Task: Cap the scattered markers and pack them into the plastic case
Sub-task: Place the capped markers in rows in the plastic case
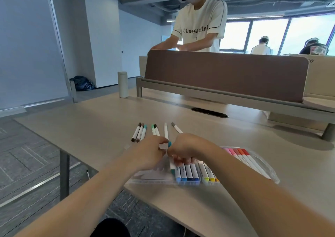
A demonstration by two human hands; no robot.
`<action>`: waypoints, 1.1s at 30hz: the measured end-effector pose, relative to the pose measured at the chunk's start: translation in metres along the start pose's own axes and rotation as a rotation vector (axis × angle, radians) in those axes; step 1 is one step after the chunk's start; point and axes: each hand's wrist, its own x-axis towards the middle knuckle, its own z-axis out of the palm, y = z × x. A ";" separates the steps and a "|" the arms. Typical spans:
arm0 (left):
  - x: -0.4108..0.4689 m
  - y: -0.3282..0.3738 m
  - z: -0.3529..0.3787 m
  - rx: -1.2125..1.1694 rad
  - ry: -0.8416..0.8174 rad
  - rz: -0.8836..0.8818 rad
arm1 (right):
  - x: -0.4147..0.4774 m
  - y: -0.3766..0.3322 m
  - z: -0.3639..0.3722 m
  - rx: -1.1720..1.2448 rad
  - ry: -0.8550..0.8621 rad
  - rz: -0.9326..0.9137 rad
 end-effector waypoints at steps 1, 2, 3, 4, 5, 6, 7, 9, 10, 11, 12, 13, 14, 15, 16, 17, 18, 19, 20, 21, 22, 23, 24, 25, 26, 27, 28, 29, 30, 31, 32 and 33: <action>-0.003 0.000 0.000 0.021 -0.004 0.014 | 0.000 0.001 0.002 -0.032 0.019 -0.001; -0.005 0.001 0.000 0.058 -0.007 0.029 | 0.002 0.002 0.003 -0.068 0.046 0.002; -0.007 0.000 -0.001 0.097 -0.013 0.049 | 0.003 0.004 0.003 -0.098 0.069 0.012; -0.007 -0.001 -0.001 0.127 -0.029 0.074 | 0.004 0.005 0.003 -0.120 0.082 0.026; -0.007 -0.002 -0.001 0.147 -0.056 0.100 | 0.006 0.006 0.003 -0.132 0.092 0.035; -0.006 -0.004 -0.001 0.154 -0.094 0.118 | 0.007 0.007 0.003 -0.131 0.098 0.037; -0.004 -0.006 0.000 0.157 -0.131 0.128 | 0.008 0.008 0.003 -0.121 0.096 0.035; -0.002 -0.008 0.001 0.165 -0.176 0.135 | 0.010 0.010 0.002 -0.117 0.085 0.023; -0.001 -0.009 0.001 0.169 -0.184 0.141 | 0.010 0.011 0.001 -0.123 0.079 0.020; -0.001 -0.009 0.002 0.168 -0.187 0.150 | 0.010 0.011 0.001 -0.129 0.070 0.019; 0.000 -0.009 0.003 0.165 -0.189 0.151 | 0.011 0.011 0.001 -0.133 0.057 0.021; 0.000 -0.009 0.003 0.161 -0.188 0.151 | 0.011 0.011 0.000 -0.139 0.045 0.022; 0.001 -0.009 0.003 0.153 -0.186 0.148 | 0.012 0.012 0.000 -0.145 0.037 0.023; 0.002 -0.010 0.004 0.144 -0.180 0.151 | 0.012 0.012 -0.001 -0.152 0.035 0.022; 0.002 -0.010 0.004 0.134 -0.178 0.155 | 0.013 0.012 -0.001 -0.159 0.034 0.022; 0.003 -0.010 0.004 0.124 -0.178 0.159 | 0.014 0.012 0.000 -0.163 0.031 0.022; 0.003 -0.010 0.004 0.120 -0.183 0.159 | 0.015 0.013 0.000 -0.164 0.025 0.022; 0.003 -0.010 0.005 0.121 -0.187 0.156 | 0.015 0.013 0.000 -0.160 0.020 0.022; 0.003 -0.009 0.004 0.134 -0.192 0.150 | 0.016 0.013 0.000 -0.153 0.016 0.023; 0.003 -0.008 0.003 0.150 -0.192 0.148 | 0.017 0.013 -0.001 -0.152 0.015 0.022; 0.003 -0.007 0.003 0.160 -0.194 0.147 | 0.017 0.013 -0.001 -0.159 0.016 0.020; 0.004 -0.006 0.002 0.163 -0.194 0.148 | 0.017 0.013 -0.002 -0.170 0.015 0.018; 0.005 -0.006 0.002 0.164 -0.198 0.144 | 0.018 0.013 -0.003 -0.174 0.012 0.017; 0.005 -0.005 0.002 0.165 -0.202 0.140 | 0.019 0.012 -0.003 -0.169 0.007 0.019; 0.005 -0.005 0.001 0.168 -0.208 0.132 | 0.019 0.012 -0.004 -0.165 -0.001 0.025; 0.004 -0.005 0.001 0.161 -0.214 0.129 | 0.019 0.012 -0.004 -0.165 -0.012 0.033; 0.004 -0.005 0.001 0.141 -0.224 0.125 | 0.020 0.012 -0.006 -0.162 -0.030 0.043; 0.004 -0.006 -0.001 0.099 -0.226 0.127 | 0.019 0.012 -0.008 -0.155 -0.053 0.052; 0.004 -0.008 -0.002 0.041 -0.216 0.119 | 0.020 0.013 -0.010 -0.145 -0.083 0.061; 0.004 -0.010 -0.004 -0.019 -0.178 0.104 | 0.022 0.012 -0.013 -0.136 -0.119 0.068; 0.005 -0.013 -0.008 -0.070 -0.121 0.077 | 0.024 0.011 -0.016 -0.128 -0.149 0.076; 0.006 -0.017 -0.012 -0.111 -0.059 0.053 | 0.027 0.009 -0.018 -0.120 -0.153 0.082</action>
